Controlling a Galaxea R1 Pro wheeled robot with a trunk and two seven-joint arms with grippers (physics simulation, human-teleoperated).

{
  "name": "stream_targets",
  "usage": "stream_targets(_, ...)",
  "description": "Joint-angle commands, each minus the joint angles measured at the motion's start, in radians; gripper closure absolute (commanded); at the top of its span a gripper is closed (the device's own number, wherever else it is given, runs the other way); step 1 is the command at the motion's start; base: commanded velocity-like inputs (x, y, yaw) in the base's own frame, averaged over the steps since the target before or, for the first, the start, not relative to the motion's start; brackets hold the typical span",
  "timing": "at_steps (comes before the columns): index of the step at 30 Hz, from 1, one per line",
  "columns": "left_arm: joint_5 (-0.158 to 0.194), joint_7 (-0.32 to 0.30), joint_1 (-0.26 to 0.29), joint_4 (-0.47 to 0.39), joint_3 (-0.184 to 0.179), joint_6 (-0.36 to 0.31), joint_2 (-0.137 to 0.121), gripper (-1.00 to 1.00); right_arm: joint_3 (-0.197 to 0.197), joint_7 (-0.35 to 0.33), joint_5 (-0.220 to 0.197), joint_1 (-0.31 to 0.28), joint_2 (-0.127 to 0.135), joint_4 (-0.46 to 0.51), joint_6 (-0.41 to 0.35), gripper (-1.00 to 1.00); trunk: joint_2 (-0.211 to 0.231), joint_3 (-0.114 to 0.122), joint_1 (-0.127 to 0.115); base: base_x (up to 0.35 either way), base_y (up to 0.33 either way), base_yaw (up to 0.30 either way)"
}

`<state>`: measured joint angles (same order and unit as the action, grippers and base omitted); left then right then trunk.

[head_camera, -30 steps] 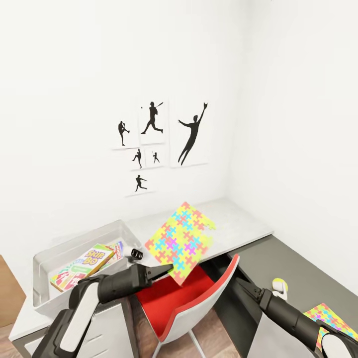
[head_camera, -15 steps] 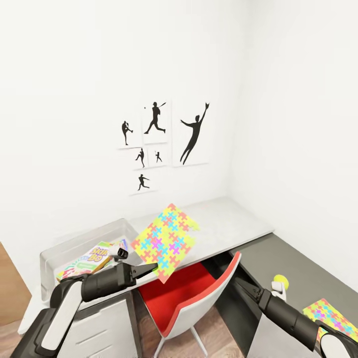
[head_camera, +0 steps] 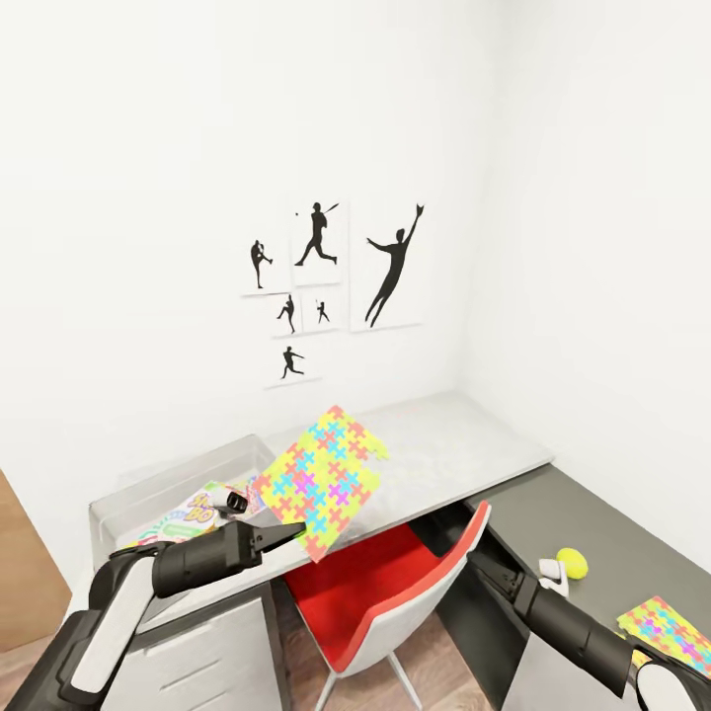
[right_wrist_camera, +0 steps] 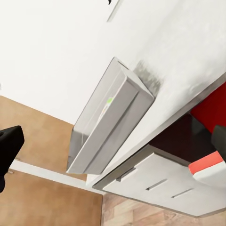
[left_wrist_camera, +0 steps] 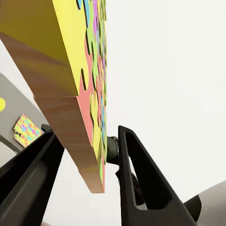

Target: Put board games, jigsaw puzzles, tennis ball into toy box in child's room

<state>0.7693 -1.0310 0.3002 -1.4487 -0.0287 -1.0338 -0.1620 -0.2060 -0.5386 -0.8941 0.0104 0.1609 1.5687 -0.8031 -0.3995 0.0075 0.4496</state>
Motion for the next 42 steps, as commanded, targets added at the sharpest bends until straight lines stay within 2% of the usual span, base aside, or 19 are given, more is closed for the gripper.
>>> stream_targets(1, 0.002, -0.003, 0.000, 0.001, 0.005, -0.003, -0.009, 1.00, -0.001, -0.001, -0.002, 0.000, 0.001, 0.001, -0.005, -1.00, -0.001, 0.000, 0.000, 0.004, 0.013, 0.000)
stream_targets(7, 0.012, -0.004, 0.000, 0.001, 0.059, -0.005, -0.067, 1.00, 0.002, -0.001, -0.002, 0.000, -0.004, 0.001, -0.005, -1.00, -0.001, 0.000, 0.000, 0.031, 0.045, 0.000)
stream_targets(11, 0.012, -0.004, 0.000, 0.001, 0.069, -0.006, -0.087, 1.00, 0.003, -0.001, -0.002, 0.000, -0.005, 0.001, -0.005, -1.00, -0.001, 0.000, 0.000, 0.146, 0.215, 0.000)
stream_targets(24, 0.013, -0.004, 0.000, 0.001, 0.075, -0.006, -0.096, 1.00, -0.002, -0.003, -0.002, 0.000, -0.004, 0.001, -0.005, -1.00, -0.001, 0.000, 0.000, 0.180, 0.211, 0.000)
stream_targets(31, 0.013, -0.009, 0.000, 0.001, 0.095, -0.006, -0.116, 1.00, -0.005, -0.003, -0.002, 0.000, -0.002, 0.001, -0.006, -1.00, -0.001, 0.000, 0.000, -0.129, 0.022, 0.000)
stream_targets(42, 0.013, -0.011, 0.000, 0.001, 0.098, -0.006, -0.120, 1.00, -0.006, -0.003, -0.002, 0.000, 0.000, 0.001, -0.006, -1.00, -0.001, 0.000, 0.000, -0.011, 0.085, 0.000)
